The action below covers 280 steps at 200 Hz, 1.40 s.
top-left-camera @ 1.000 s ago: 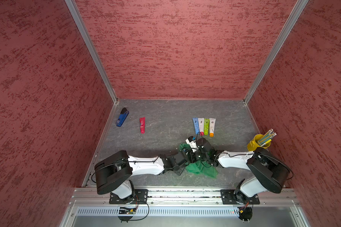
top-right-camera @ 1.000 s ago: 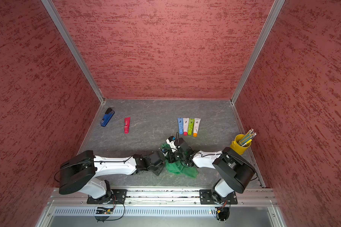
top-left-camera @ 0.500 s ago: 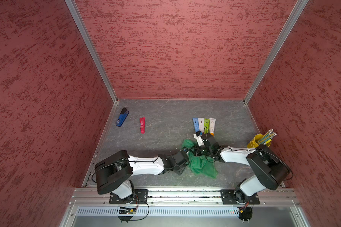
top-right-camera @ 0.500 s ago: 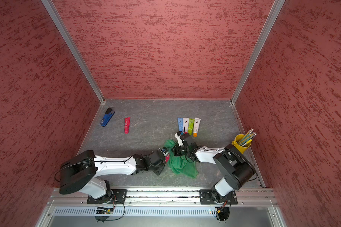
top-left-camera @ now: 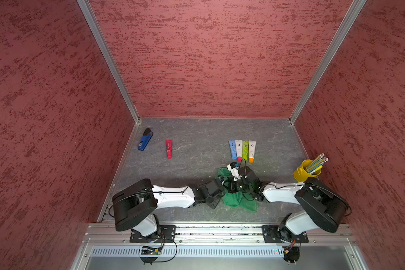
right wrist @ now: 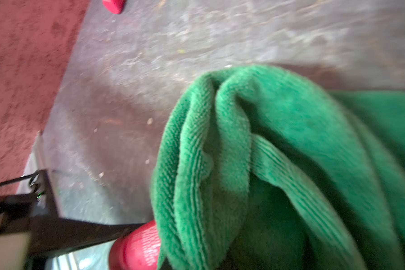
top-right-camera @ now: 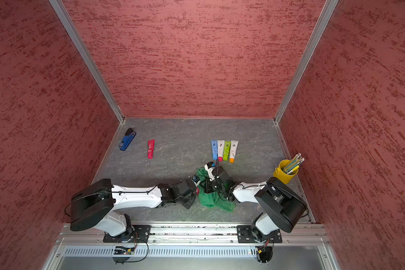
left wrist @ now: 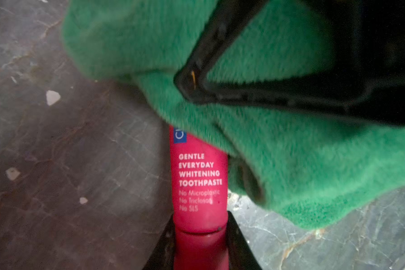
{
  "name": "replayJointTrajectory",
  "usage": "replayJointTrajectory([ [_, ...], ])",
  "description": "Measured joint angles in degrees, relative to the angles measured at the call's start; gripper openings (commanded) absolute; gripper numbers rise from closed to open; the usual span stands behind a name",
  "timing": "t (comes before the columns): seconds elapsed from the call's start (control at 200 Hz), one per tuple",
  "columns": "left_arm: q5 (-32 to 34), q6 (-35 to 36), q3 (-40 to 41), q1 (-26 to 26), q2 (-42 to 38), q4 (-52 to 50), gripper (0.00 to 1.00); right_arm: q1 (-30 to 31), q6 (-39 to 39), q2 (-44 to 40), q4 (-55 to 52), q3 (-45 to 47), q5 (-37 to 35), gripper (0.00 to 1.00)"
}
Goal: Wipe the surface of the toothpaste tube
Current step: Wipe the dirt from the toothpaste tube, then place the toothpaste at the center of the board.
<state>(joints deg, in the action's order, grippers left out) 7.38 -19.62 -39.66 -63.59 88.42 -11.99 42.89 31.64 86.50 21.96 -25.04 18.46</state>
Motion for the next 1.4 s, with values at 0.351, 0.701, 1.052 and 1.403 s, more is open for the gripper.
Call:
replayJointTrajectory([
  [0.351, 0.02, -0.04, 0.04, 0.07, -0.15, 0.07, 0.00, -4.33, 0.33, 0.02, -3.13, -1.14, 1.44, 0.00],
  [0.701, -0.04, -0.04, 0.35, 0.22, -0.28, 0.55, 0.00, -10.91, -2.16, 0.00, -9.29, -2.78, -3.39, 0.00],
  [1.052, -0.24, -0.04, 0.33, 0.26, -0.37, 0.11, 0.00, -2.49, -0.76, -0.61, -4.96, -1.60, -0.22, 0.00],
  [1.403, -0.22, -0.50, 0.35, 0.46, -0.61, -0.15, 0.00, -3.52, -0.24, -1.03, -3.87, -0.79, 4.85, 0.00],
])
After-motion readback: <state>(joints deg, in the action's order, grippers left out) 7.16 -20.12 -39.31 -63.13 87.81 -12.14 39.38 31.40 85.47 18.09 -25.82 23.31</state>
